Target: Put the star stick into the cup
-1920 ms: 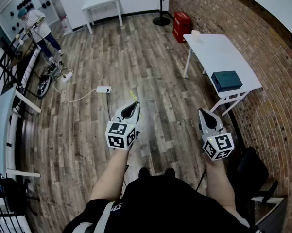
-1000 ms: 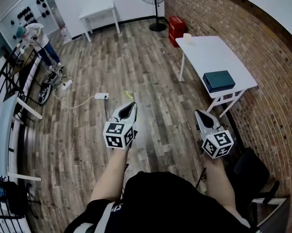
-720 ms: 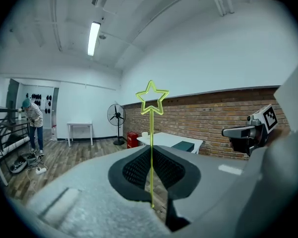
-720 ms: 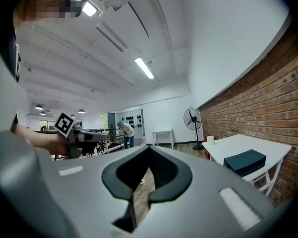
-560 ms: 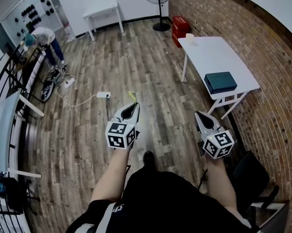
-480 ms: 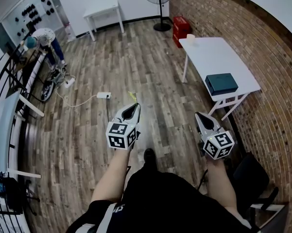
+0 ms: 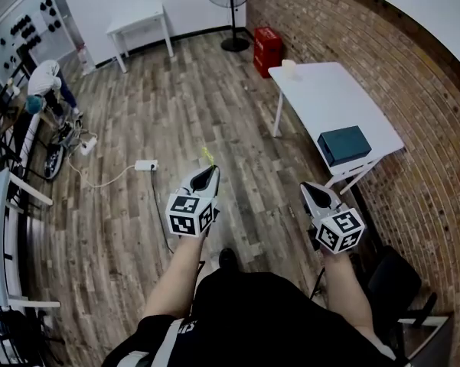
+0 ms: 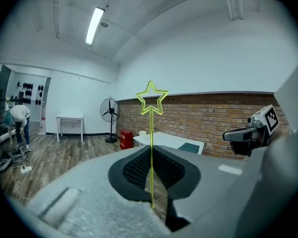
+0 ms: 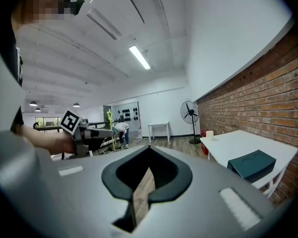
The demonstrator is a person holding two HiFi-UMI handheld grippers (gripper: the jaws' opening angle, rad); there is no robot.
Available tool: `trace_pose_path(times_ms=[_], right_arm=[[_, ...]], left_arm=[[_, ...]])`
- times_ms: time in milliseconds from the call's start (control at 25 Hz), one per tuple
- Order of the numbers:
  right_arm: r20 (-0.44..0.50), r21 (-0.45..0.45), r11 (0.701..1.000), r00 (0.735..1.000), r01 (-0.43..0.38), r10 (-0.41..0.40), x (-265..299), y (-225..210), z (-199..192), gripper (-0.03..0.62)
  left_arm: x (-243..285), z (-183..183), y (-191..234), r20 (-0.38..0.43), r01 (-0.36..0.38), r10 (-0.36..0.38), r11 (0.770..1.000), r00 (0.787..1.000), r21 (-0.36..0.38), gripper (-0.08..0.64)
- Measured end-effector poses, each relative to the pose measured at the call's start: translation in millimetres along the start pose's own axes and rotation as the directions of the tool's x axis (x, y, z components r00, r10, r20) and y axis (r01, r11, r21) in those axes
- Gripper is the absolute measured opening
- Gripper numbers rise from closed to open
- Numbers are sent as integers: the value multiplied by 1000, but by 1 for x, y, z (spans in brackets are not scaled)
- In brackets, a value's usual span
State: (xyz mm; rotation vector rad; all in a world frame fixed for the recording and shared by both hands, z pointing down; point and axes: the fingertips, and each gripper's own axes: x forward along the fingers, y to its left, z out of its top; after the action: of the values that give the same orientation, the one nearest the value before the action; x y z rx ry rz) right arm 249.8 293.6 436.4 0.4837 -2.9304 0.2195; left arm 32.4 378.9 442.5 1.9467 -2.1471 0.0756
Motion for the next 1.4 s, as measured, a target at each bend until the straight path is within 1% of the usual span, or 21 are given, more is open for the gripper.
trace_pose_path(times_ms=[200,440,600,760,960,1080,1280,1400], right_arm=[[-4,-8,1000,1000,12,-12,53,-10,14,0],[14,2,998,998,58,-58,104,-22,36,0],[3,0,999,999,36,-36,135,-13,37,0],[-15,21,999,999,33,-33,157,-16,30,0],[-24,69,997,999,35,-33,180,-35,19,0],[-19,113,993,999,35,-33,206,-53,17,0],[-16,144,989,999,-45,48,275,-74,20,0],[-5,145,987,998,-67,68,310,-103,32,0]], left_arm=[[42,16,45,11,32,-32,999,999,-3,14],[62,37,92,32,59,-59,998,998,16,14],[72,42,118,35,57,-58,998,998,16,14],[85,44,130,35,70,-71,997,997,24,14],[104,37,150,10,54,-54,999,998,7,14],[121,35,163,-10,43,-43,999,999,8,14],[162,43,204,-33,-17,17,1000,999,-1,14],[203,55,219,-37,-25,24,1000,999,0,14]])
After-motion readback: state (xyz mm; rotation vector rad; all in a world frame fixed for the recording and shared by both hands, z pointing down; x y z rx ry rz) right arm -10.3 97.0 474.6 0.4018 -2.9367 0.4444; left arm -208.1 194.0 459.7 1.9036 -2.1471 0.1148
